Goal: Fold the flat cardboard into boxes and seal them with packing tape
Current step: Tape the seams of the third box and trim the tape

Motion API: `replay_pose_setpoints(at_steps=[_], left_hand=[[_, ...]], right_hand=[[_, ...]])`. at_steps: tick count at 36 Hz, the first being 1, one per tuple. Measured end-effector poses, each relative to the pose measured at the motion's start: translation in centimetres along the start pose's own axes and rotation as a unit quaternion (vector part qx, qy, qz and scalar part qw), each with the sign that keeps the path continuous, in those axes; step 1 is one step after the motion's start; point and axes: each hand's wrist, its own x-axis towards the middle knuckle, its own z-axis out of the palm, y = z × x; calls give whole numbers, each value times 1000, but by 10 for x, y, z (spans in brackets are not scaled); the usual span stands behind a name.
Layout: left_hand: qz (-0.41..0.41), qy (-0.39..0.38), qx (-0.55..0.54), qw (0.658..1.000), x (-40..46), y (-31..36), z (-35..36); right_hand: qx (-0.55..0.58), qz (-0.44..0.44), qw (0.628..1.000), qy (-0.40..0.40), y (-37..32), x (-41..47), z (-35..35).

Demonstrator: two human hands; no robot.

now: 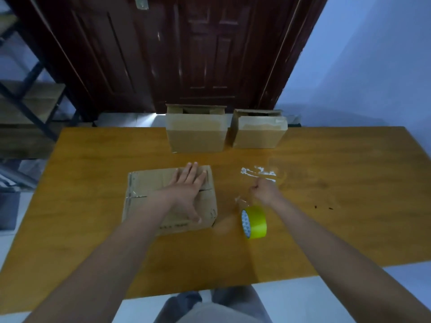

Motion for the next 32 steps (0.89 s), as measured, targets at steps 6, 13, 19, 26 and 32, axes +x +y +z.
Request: replay_pose_setpoints(at_steps=[6,13,19,26,32], left_hand=[[23,43,-79,996,2,3,9],[6,245,-69,967,11,6,44],[-1,262,-60,963,11,5,47],[1,268,-47,962,12,5,48],[1,269,-85,959,10,6,44]], right_hand=[[-83,65,983,-152,-7,17,16],[-134,60,972,-183,-18,25,31],[-98,80,984,-126,-8,25,45],[-43,64,996,-43,-6,12,51],[54,42,998,-1,-4,-5,40]])
